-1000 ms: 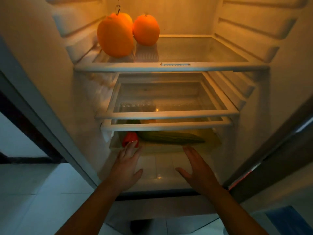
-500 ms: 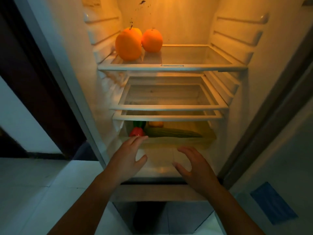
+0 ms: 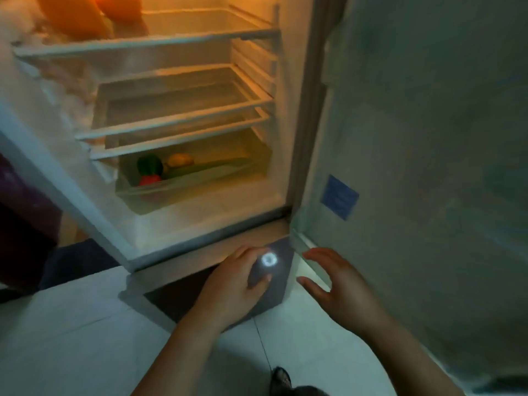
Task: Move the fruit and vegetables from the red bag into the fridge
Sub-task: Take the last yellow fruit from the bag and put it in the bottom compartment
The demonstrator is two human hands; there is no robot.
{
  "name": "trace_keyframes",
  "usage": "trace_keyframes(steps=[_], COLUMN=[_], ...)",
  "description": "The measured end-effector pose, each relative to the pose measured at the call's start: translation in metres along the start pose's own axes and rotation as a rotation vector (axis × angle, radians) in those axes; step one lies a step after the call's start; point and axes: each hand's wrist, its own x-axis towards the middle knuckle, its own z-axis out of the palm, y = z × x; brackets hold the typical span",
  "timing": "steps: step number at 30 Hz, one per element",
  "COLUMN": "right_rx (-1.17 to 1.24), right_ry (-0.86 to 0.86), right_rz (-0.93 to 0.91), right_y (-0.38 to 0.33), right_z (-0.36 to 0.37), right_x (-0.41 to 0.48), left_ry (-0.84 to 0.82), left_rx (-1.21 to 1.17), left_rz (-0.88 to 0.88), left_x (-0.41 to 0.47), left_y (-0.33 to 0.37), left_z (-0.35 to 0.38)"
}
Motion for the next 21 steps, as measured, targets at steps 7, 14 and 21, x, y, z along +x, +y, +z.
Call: trace_keyframes(steps=[7, 14, 21], right_rx=[-0.103, -0.127, -0.108], right_ry=[0.131, 0.232, 0.078], right_rz=[0.249, 0.326, 0.174], right_y=[0.011, 0.02, 0.048], right_z=[-0.029, -0.072, -0.119], right_x=[-0.127, -0.191, -0.235], left_ry=[-0.165, -0.247, -0.142], left_rx=[-0.157, -0.1, -0.11], left_rz=[0.035, 0.049, -0.005], left_x=[-0.048, -0.087, -0.111], left_y=[0.04, 0.084, 0.164], left_z=[0.055, 0.069, 0.108])
